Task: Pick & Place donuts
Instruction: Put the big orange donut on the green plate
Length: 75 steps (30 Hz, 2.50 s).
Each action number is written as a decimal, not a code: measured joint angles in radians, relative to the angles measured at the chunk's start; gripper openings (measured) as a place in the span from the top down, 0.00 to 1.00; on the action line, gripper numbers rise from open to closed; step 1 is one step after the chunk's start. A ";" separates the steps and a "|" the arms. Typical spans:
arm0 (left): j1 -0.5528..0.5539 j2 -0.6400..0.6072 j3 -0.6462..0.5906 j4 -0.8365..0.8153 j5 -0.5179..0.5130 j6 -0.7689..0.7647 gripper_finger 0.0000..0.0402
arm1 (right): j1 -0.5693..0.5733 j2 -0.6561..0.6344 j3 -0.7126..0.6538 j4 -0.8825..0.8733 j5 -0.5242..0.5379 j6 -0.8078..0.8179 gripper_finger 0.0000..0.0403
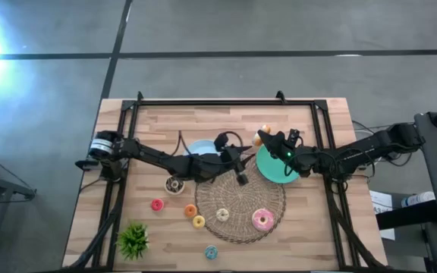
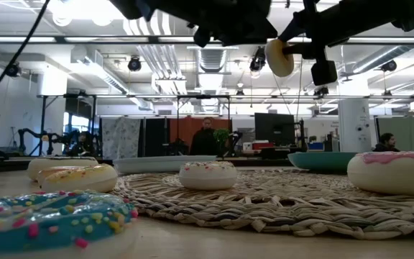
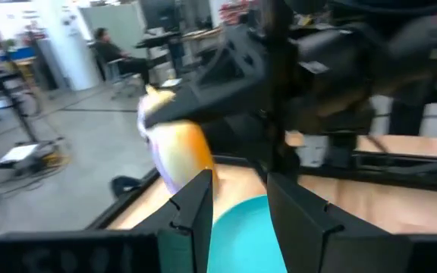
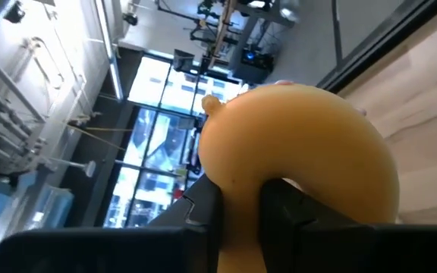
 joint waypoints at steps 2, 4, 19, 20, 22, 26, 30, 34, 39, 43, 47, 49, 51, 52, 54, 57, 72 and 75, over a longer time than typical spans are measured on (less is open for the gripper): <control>0.000 0.012 0.040 -0.068 -0.063 0.003 0.75 | 0.000 -0.002 0.001 0.004 0.001 -0.021 0.84; 0.003 0.011 0.057 -0.120 -0.111 -0.016 0.74 | 0.000 -0.013 0.001 0.002 0.001 -0.036 0.82; 0.059 0.014 0.071 -0.103 0.016 -0.178 0.57 | 0.000 -0.028 -0.007 0.003 -0.037 -0.047 0.80; 0.061 0.020 0.078 -0.100 0.017 -0.178 0.57 | 0.000 -0.028 -0.007 0.002 -0.037 -0.047 0.80; 0.067 0.030 0.086 -0.101 0.019 -0.177 0.57 | 0.000 -0.028 -0.007 0.002 -0.037 -0.047 0.80; 0.083 0.063 0.104 -0.114 0.024 -0.178 0.57 | -0.001 -0.028 -0.007 0.002 -0.047 -0.047 0.80; 0.095 0.077 0.127 -0.124 0.025 -0.176 0.58 | 0.000 -0.028 -0.009 0.001 -0.061 -0.047 0.80; 0.102 0.079 0.145 -0.147 0.045 -0.155 0.66 | 0.000 -0.056 -0.009 -0.017 -0.094 -0.089 0.77; 0.102 0.079 0.146 -0.173 0.073 -0.140 0.87 | 0.001 -0.190 -0.009 -0.281 -0.217 -0.105 0.63; 0.107 0.085 0.146 -0.198 0.077 -0.126 0.97 | 0.004 -0.351 0.001 -0.596 -0.365 -0.086 0.49; 0.117 0.122 0.147 -0.197 0.132 -0.048 0.97 | 0.010 -0.501 0.069 -0.950 -0.443 -0.051 0.37; 0.117 0.153 0.148 -0.201 0.177 0.007 0.97 | 0.010 -0.555 0.124 -1.099 -0.450 -0.049 0.34; 0.116 0.200 0.168 -0.221 0.198 0.096 0.97 | 0.010 -0.580 0.190 -1.211 -0.444 -0.049 0.32; 0.116 0.225 0.185 -0.246 0.202 0.154 0.97 | 0.010 -0.581 0.225 -1.260 -0.432 -0.054 0.31; 0.113 0.288 0.242 -0.301 0.204 0.280 0.97 | 0.010 -0.568 0.287 -1.344 -0.410 -0.063 0.31; 0.113 0.373 0.353 -0.398 0.203 0.399 0.97 | 0.010 -0.531 0.349 -1.434 -0.393 -0.073 0.31; 0.128 0.574 0.708 -0.791 0.210 0.528 0.80 | 0.010 -0.517 0.369 -1.456 -0.386 -0.085 0.31; 0.129 0.565 0.702 -0.822 0.190 0.538 0.71 | 0.010 -0.530 0.369 -1.456 -0.382 -0.091 0.31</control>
